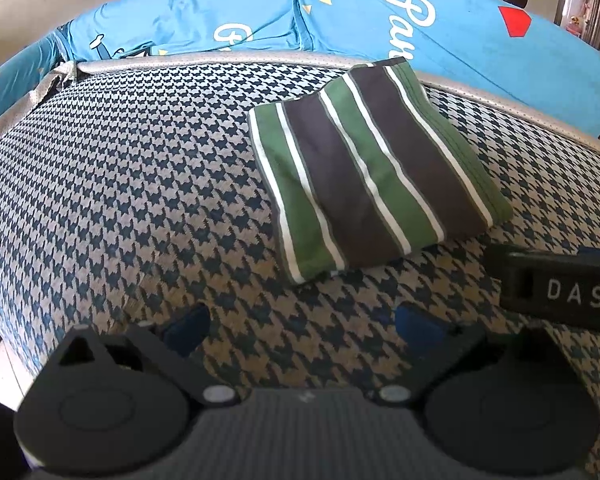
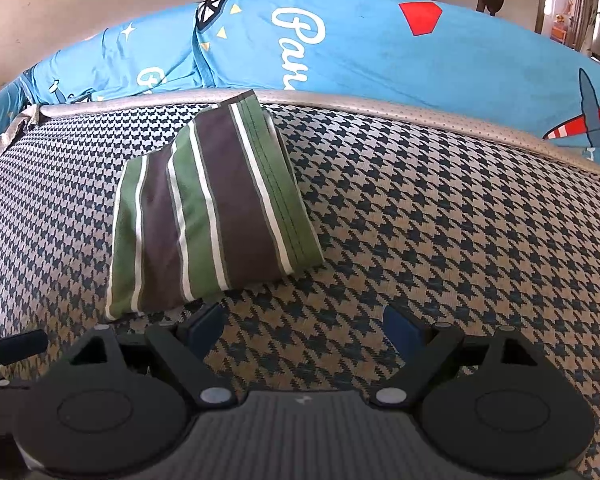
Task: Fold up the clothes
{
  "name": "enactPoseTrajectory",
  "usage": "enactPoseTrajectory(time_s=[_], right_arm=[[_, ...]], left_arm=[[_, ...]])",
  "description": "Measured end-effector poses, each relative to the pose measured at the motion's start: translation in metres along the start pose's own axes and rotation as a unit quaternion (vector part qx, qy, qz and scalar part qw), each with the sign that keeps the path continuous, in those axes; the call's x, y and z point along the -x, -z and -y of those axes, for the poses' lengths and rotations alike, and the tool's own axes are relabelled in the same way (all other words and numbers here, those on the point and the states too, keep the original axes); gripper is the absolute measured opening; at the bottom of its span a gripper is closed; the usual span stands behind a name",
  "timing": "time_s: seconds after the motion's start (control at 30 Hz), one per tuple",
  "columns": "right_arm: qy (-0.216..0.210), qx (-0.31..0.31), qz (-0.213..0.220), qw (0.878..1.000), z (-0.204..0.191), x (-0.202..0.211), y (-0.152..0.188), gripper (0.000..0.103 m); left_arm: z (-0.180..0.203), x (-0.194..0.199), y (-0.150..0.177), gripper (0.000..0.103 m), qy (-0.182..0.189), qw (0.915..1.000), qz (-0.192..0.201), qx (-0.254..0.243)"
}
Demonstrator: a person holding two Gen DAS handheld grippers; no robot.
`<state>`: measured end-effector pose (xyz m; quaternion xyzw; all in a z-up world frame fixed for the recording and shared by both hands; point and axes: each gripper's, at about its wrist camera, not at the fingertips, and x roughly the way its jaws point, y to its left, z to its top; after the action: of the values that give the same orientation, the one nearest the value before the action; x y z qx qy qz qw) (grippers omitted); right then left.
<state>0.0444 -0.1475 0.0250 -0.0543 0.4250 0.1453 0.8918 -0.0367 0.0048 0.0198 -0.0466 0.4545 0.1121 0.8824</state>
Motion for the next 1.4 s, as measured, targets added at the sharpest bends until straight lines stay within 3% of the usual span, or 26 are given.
enactPoseTrajectory(time_s=[0.8, 1.4], right_arm=[[0.002, 0.009, -0.003, 1.000, -0.0002, 0.0045, 0.0027, 0.087], [0.003, 0.013, -0.003, 1.000, -0.0011, 0.0063, 0.0030, 0.087]], left_arm=[[-0.0045, -0.0069, 0.0013, 0.103, 0.019, 0.9996, -0.022, 0.002], [0.0000, -0.0035, 0.0034, 0.103, 0.020, 0.9996, -0.017, -0.009]])
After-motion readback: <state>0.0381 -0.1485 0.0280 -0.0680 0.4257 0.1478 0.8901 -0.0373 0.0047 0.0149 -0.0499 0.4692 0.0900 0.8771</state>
